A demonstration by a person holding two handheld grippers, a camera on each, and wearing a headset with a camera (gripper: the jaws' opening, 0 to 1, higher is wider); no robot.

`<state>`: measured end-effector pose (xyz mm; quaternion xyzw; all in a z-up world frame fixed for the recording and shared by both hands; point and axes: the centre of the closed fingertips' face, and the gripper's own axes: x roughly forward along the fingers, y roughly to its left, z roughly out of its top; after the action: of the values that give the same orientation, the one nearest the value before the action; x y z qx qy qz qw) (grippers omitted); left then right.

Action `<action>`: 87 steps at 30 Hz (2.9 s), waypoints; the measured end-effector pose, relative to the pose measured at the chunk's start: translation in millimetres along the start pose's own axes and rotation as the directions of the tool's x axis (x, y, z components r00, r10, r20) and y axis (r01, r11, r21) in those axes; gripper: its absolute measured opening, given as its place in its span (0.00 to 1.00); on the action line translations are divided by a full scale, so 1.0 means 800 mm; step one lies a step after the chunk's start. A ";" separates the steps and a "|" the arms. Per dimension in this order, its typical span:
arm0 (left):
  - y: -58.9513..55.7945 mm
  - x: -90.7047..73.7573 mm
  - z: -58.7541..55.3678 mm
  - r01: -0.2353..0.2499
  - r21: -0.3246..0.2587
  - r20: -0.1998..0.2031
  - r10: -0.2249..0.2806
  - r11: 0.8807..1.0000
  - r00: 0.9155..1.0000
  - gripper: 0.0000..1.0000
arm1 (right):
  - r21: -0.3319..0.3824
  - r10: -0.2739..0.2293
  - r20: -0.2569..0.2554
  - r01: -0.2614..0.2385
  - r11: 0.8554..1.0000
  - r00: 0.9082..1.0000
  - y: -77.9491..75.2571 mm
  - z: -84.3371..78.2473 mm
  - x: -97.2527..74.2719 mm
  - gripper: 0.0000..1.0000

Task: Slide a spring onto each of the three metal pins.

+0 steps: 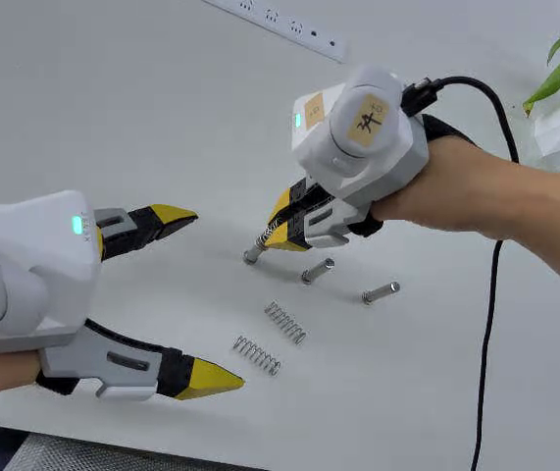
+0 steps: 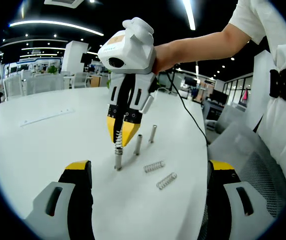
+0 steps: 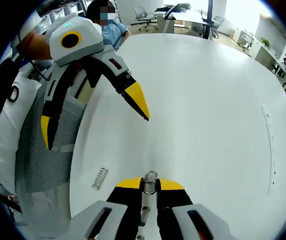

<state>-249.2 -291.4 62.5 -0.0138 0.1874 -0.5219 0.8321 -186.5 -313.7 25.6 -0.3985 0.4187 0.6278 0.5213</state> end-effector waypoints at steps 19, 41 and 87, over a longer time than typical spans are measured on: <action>0.002 -0.002 -0.003 -0.003 -0.011 0.004 0.003 1.000 1.000 0.94 | -0.011 0.000 -0.018 -0.001 1.000 1.000 -0.002 -0.002 0.015 0.07; 0.003 0.000 -0.006 0.000 -0.014 0.006 0.000 1.000 1.000 0.94 | -0.051 -0.021 -0.045 0.019 0.999 0.999 0.005 -0.005 0.032 0.07; 0.004 0.000 -0.006 -0.005 -0.024 0.008 0.005 1.000 1.000 0.94 | -0.054 -0.049 -0.045 0.046 0.997 0.998 -0.006 -0.014 0.053 0.08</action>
<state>-248.3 -288.9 57.5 -0.0255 0.1903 -0.5175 0.8339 -187.0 -310.3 -18.6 -0.4365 0.4044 0.6166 0.5154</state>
